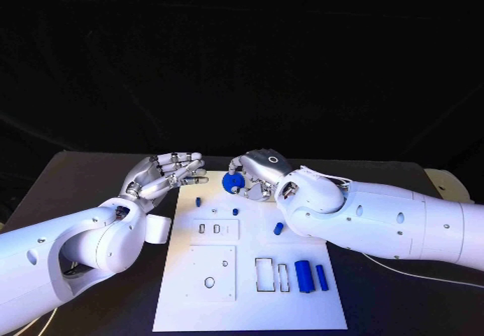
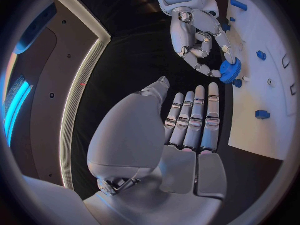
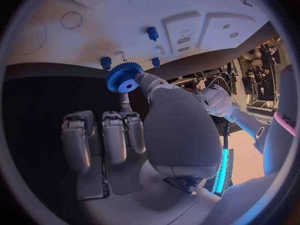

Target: Assemble the parts on the task board

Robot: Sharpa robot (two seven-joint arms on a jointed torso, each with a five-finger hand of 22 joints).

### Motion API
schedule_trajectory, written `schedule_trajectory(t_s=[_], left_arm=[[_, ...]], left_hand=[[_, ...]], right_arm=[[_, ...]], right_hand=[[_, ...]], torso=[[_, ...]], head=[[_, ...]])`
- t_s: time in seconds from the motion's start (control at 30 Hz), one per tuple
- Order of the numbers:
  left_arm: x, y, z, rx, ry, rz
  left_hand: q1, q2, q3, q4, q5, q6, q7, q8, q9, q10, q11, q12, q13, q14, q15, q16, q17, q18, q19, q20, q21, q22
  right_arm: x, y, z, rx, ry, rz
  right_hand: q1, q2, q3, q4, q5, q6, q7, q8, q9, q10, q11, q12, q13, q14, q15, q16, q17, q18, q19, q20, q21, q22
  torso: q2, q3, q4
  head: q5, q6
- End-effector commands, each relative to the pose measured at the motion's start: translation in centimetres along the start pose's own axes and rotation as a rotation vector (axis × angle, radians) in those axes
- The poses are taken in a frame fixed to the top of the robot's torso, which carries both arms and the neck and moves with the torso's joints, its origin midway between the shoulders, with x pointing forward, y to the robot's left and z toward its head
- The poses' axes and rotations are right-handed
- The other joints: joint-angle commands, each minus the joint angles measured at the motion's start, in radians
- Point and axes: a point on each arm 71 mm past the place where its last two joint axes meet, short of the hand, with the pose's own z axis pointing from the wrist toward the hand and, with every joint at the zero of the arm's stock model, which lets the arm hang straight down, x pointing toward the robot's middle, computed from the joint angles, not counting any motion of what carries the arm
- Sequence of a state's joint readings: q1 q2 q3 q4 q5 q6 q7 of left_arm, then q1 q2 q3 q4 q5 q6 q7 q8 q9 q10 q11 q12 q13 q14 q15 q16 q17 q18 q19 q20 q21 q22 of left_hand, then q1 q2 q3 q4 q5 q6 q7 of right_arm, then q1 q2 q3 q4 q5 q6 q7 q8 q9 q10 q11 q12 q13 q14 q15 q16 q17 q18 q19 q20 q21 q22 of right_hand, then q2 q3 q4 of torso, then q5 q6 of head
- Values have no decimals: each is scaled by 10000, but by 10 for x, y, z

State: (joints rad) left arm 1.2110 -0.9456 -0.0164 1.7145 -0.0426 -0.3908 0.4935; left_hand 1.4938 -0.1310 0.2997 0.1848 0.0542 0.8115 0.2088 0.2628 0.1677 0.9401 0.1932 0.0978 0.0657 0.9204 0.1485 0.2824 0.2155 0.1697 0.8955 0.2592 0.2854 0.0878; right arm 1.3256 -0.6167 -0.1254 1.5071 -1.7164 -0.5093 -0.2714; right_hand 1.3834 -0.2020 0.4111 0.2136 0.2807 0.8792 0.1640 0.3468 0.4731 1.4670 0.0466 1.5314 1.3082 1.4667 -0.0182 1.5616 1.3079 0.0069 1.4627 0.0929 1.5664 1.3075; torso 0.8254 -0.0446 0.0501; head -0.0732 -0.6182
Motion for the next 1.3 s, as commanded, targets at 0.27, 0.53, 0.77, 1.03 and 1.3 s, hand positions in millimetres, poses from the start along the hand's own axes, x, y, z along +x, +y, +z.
schedule_trajectory(t_s=[0.27, 0.53, 0.77, 1.03, 1.3], left_arm=[[3, -2, 1, 157, 169, -42], [3, -2, 1, 182, 146, -28], [3, -2, 1, 182, 140, -24], [2, -2, 1, 174, 121, -13], [2, -2, 1, 159, 105, -4]], left_hand=[[-21, -28, 37, -18, -26, -72, 278, -38, -18, -13, 10, -45, -6, -46, 42, -60, 15, 147, 70, -34, 13, -15], [-20, -27, 44, -27, -26, -69, 279, -38, -18, -9, 10, -53, -5, -56, 44, -70, 16, 145, 72, -34, 10, -19], [-20, -28, 46, -30, -26, -68, 279, -39, -18, -8, 10, -56, -4, -59, 45, -74, 16, 144, 72, -34, 9, -20], [-21, -28, 47, -33, -26, -68, 280, -39, -18, -6, 11, -58, -4, -63, 46, -78, 17, 143, 71, -34, 7, -22], [-21, -28, 47, -33, -26, -68, 280, -39, -18, -6, 11, -58, -4, -63, 46, -78, 17, 143, 71, -34, 7, -22]], right_arm=[[19, 7, 9, -83, 341, -194], [27, 4, 12, 85, 627, -187], [31, -1, 14, 300, 810, -288], [33, -4, 15, 398, 959, -365], [36, -6, 15, 499, 1195, -319]], right_hand=[[-125, -21, 75, 15, 61, 481, -414, -4, 26, 810, -48, 39, 2362, 1020, -64, 60, 2530, -69, 1081, -73, 44, 2633], [-178, -39, 106, 23, 45, 475, -407, -39, 20, 809, -43, 37, 2362, 1020, -64, 61, 2531, -69, 1081, -78, 44, 2633], [-220, -57, 131, 26, 16, 465, -400, -72, 15, 788, -39, 5, 2339, 1019, -61, 58, 2524, -69, 1081, -80, 44, 2633], [-514, -247, 228, 51, -220, 107, -228, -500, -99, 681, 101, -157, 2227, 1016, 42, 55, 2512, -69, 1081, -17, 44, 2633], [-1379, -162, -1014, 680, -1281, -584, 87, -1438, -299, 496, 411, -412, 2051, 1025, 343, 70, 2558, -69, 1081, 293, 44, 2633]], torso=[[6, 11, -12], [13, 29, -33], [2, 26, -27], [8, 26, -39], [-1, 19, -18]], head=[[69, -45], [101, -55], [62, -56], [65, -48], [51, -46]])
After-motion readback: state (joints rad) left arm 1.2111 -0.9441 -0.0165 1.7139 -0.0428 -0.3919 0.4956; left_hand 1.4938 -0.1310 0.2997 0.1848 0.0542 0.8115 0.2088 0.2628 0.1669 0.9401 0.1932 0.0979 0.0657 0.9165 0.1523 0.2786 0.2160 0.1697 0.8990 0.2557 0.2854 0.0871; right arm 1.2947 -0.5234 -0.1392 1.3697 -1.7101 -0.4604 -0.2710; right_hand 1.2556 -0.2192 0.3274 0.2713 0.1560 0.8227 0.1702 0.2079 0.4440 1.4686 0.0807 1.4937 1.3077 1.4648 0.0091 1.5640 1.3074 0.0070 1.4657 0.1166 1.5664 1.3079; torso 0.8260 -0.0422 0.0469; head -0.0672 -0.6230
